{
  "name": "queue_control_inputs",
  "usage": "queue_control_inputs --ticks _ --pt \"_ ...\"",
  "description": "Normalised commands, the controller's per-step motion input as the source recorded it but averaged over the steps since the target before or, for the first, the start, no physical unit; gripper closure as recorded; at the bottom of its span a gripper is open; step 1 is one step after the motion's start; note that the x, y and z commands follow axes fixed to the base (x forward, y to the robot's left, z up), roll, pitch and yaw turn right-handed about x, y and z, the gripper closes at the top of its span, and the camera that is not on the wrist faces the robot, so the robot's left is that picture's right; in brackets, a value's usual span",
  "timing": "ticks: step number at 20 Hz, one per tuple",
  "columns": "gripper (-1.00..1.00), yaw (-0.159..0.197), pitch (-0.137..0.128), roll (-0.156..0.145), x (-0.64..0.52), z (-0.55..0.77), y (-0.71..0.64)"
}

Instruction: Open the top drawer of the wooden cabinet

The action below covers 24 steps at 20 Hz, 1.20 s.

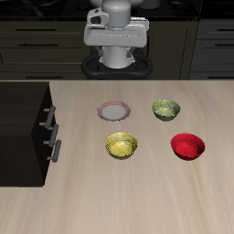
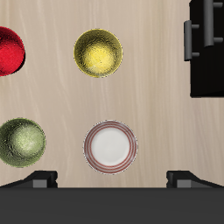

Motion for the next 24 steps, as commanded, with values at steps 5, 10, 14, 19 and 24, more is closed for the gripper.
queue_control_inputs --ticks 5,10,14,19,24 --pt "-1.00 -0.008 0.025 -0.005 0.15 -0.13 0.01" --pt "-1.00 0.033 -0.019 0.026 0.14 -0.02 0.18" --pt "-1.00 0.004 -0.006 -0.013 0.20 0.02 0.03" --pt "-1.00 -0.015 0.003 -0.010 0.24 -0.01 -0.05" --pt "-1.00 -0.004 0.025 -0.006 0.24 -0.06 -0.06"
